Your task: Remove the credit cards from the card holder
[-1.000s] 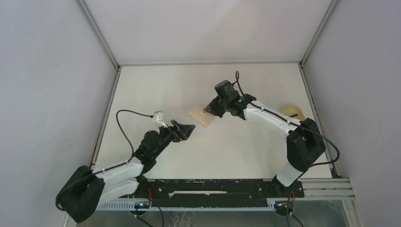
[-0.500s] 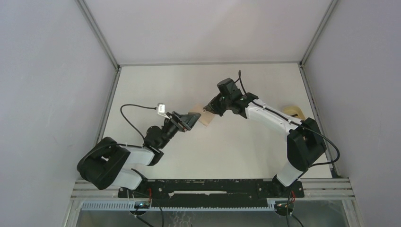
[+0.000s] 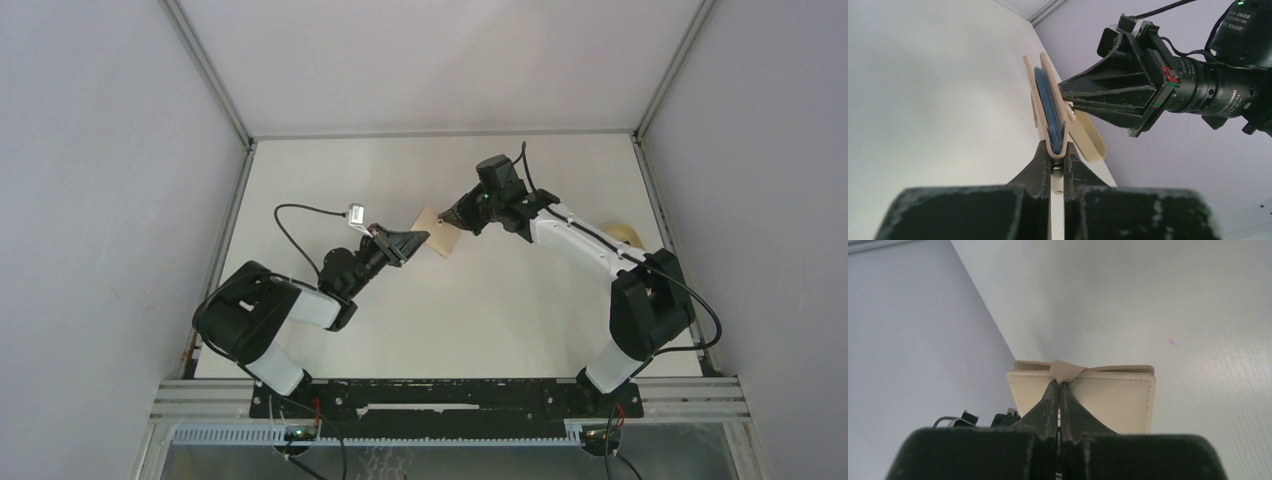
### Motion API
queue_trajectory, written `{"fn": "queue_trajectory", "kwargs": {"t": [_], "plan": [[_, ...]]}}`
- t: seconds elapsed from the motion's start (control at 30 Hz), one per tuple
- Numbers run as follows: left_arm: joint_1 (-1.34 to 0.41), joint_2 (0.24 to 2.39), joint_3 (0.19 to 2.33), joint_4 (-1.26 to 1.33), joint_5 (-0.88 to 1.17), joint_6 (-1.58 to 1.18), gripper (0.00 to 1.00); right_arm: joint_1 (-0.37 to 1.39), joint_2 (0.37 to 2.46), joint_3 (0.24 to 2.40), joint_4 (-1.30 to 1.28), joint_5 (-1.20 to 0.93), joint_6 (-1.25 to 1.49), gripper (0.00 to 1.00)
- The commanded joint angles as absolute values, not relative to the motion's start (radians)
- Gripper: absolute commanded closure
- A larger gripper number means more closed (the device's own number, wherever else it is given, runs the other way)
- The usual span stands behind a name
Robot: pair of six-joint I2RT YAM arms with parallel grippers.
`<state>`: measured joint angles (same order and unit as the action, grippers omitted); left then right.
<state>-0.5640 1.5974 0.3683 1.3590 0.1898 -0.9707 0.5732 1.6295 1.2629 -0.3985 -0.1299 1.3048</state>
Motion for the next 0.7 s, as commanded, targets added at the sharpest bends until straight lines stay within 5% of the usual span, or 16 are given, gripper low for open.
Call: {"fn": "queue_trajectory", "kwargs": {"t": [0.0, 0.27, 0.3, 0.37, 0.4, 0.5, 0.67], "plan": [[-0.569, 1.593, 0.419, 1.423, 0.261, -0.946, 1.00, 0.568, 1.560, 1.270, -0.324, -0.288, 1.300, 1.00], [-0.509, 1.516, 0.403, 1.331, 0.320, -0.865, 1.00, 0.440, 1.479, 1.193, -0.200, -0.543, 1.309, 0.98], [-0.508, 1.502, 0.411, 1.302, 0.329, -0.848, 1.00, 0.421, 1.478, 1.193, -0.195, -0.587, 1.300, 0.91], [-0.508, 1.463, 0.429, 1.215, 0.343, -0.807, 1.00, 0.383, 1.475, 1.192, -0.217, -0.627, 1.253, 0.50], [-0.508, 1.440, 0.441, 1.170, 0.347, -0.784, 1.00, 0.362, 1.473, 1.193, -0.249, -0.633, 1.216, 0.39], [-0.508, 1.368, 0.492, 0.960, 0.365, -0.700, 1.00, 0.292, 1.467, 1.195, -0.345, -0.633, 1.048, 0.28], [-0.502, 1.269, 0.619, 0.611, 0.395, -0.569, 1.00, 0.315, 1.419, 1.213, -0.385, -0.613, 0.672, 0.26]]}}
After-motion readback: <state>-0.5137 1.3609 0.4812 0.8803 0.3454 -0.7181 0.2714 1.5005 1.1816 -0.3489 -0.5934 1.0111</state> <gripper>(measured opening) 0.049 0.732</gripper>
